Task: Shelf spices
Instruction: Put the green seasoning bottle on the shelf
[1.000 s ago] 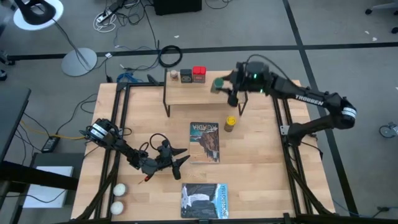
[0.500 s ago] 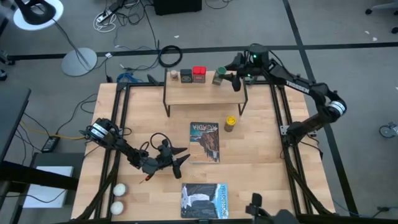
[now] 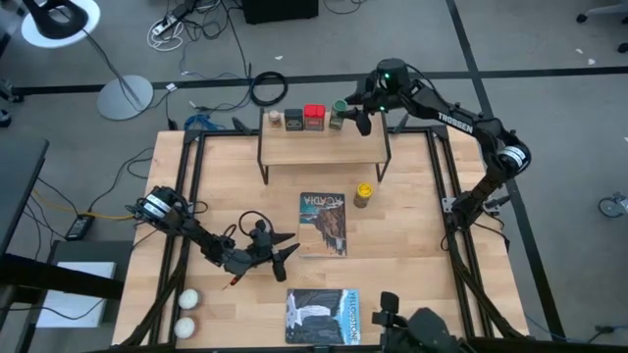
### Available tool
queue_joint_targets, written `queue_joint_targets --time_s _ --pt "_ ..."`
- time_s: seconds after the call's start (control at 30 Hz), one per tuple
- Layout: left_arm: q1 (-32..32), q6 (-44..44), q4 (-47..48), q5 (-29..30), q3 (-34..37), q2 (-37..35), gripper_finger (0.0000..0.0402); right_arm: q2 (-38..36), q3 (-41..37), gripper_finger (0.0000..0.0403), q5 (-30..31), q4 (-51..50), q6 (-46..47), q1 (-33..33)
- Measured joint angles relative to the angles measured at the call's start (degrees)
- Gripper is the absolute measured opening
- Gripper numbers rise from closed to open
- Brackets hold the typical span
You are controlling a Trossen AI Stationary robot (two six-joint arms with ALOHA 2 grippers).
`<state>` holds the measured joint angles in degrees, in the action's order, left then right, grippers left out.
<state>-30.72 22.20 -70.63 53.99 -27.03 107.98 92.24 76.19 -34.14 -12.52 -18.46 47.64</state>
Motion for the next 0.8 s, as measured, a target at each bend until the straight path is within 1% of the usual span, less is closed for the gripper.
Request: queue_joint_targets --time_s 0.37,0.8 --pt "0.7 0.4 -0.1 0.0 0.0 0.0 0.0167 0.2 0.1 0.0190 0.0 -1.9 -2.9 0.4" --pt "0.7 0.6 -0.1 0.0 0.0 0.0 0.0167 0.4 0.4 0.0190 -0.3 -2.5 -3.2 1.1"
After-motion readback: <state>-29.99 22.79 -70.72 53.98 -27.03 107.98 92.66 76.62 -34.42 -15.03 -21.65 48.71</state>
